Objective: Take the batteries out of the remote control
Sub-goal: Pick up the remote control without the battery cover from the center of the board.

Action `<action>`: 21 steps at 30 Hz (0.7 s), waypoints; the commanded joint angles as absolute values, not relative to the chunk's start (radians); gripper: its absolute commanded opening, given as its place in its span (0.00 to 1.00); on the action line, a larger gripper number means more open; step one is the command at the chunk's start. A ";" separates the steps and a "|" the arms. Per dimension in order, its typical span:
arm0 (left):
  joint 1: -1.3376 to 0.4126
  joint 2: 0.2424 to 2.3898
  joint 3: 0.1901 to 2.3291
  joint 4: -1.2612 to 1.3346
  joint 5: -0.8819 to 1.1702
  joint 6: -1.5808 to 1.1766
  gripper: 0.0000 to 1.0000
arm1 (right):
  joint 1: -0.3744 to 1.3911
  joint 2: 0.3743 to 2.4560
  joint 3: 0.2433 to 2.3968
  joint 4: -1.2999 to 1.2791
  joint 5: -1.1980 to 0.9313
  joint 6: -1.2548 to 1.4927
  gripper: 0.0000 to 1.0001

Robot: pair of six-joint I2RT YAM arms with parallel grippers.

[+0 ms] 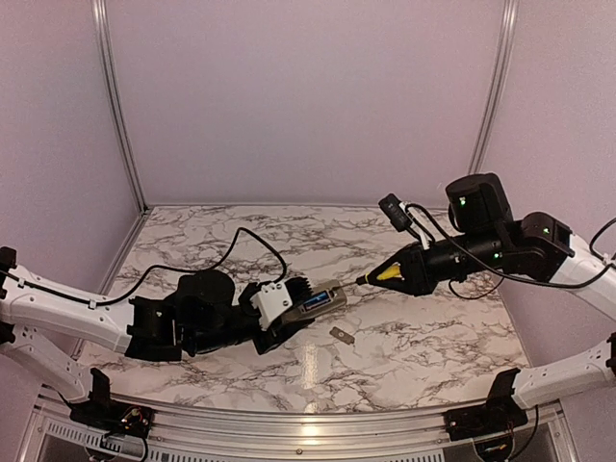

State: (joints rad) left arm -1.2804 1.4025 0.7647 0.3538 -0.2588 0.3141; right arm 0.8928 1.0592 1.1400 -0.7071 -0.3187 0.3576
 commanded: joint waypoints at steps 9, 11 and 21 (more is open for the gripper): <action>-1.131 1.240 0.742 0.112 -0.038 0.619 0.05 | 0.909 1.215 1.375 -0.700 -0.492 0.009 0.00; -1.118 1.238 0.758 0.082 -0.024 0.638 0.05 | 0.916 1.237 1.403 -0.728 -0.491 0.003 0.00; -1.081 1.238 0.774 0.068 0.073 0.638 0.04 | 0.953 1.375 1.489 -0.850 -0.448 -0.156 0.00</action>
State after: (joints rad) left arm -1.0969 1.2575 0.7380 0.0845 0.0113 0.6266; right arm 0.9279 1.3334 1.4330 -0.7849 -0.4614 -0.0811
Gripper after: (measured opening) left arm 0.520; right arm 0.131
